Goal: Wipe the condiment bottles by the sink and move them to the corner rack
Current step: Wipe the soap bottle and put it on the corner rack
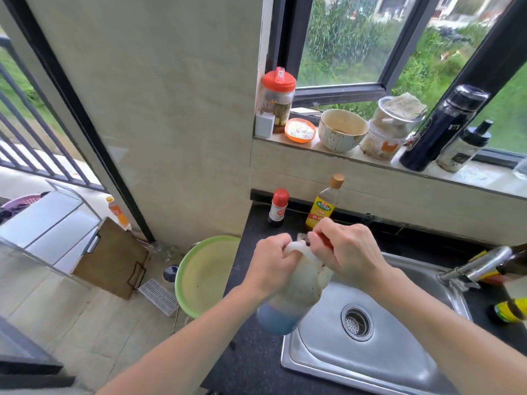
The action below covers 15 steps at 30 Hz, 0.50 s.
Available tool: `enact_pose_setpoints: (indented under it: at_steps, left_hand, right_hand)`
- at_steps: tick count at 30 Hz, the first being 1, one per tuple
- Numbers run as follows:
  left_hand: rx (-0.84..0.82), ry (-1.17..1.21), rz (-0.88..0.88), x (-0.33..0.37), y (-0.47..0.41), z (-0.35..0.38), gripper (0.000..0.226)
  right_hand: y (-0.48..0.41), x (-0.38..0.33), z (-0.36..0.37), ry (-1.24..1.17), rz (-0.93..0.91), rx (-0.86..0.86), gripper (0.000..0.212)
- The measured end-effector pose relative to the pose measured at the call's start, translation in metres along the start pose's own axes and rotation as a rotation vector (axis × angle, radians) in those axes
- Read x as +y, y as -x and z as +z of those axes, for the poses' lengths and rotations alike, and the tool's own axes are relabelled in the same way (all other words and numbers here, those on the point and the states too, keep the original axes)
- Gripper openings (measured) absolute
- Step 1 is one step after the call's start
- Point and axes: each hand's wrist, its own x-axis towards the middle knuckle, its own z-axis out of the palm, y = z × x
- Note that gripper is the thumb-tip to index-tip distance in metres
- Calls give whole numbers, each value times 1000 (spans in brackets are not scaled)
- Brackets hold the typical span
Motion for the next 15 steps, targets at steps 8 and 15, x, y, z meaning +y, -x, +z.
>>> enact_pose_setpoints:
  at_steps: [8, 15]
  left_hand:
    - [-25, 147, 48, 8, -6, -14, 40]
    - [92, -374, 586, 4, 1, -38, 12]
  right_hand:
    - [-18, -7, -6, 6, 44, 35, 39]
    - [-17, -6, -16, 57, -64, 62, 40]
